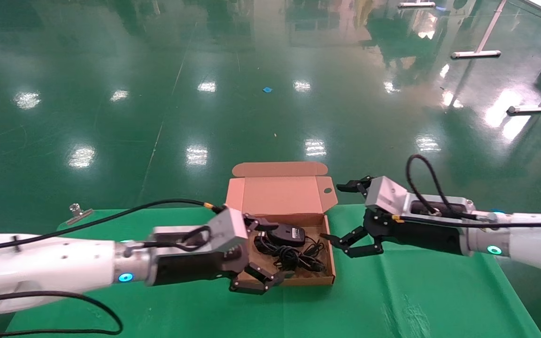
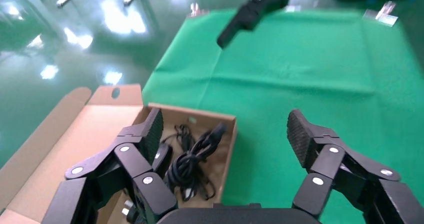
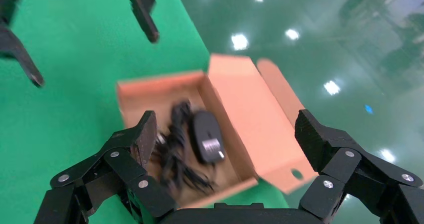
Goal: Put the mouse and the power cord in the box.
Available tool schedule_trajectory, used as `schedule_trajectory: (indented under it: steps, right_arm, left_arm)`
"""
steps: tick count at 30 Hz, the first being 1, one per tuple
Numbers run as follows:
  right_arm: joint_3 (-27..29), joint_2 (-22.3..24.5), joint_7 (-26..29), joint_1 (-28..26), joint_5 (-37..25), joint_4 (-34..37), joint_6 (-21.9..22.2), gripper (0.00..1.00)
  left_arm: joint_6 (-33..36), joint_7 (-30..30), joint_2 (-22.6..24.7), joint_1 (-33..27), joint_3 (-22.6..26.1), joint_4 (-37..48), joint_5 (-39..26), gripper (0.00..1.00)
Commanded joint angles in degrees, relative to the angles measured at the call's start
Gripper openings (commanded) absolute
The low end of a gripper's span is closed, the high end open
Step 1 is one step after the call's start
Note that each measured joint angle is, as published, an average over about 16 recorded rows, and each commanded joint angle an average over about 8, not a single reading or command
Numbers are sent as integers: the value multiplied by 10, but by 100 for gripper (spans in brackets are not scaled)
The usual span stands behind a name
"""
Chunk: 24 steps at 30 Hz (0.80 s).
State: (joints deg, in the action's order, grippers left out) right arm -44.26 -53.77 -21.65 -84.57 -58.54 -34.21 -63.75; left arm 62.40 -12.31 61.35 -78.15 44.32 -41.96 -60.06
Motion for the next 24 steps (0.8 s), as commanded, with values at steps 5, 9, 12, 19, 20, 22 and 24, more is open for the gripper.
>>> schedule_trajectory:
  steps: [5,9,12,19,20,22,24]
  right_arm:
    - [48,32,55,39,29,-67,-38,100]
    - [80,53,92,65,47,-112,-62,100]
    - [105,69,120,85,62,-146,-81,100]
    - [161,107,185,132,95,-225,-125,100]
    - [169,112,194,138,100,-236,-132,100]
    - [186,123,213,151,110,-259,-144,100]
    - [202,134,231,164,119,-281,-157,100]
  left_arm:
    - [39,38,-44,27,-47,-52,30,100]
    - [64,64,-73,46,-78,-87,50,100]
    - [84,83,-94,60,-102,-113,65,100]
    - [129,128,-146,92,-157,-175,101,100]
    - [135,134,-153,96,-164,-184,106,100]
    - [148,147,-168,106,-180,-201,116,100]
    - [161,159,-182,115,-196,-219,126,100]
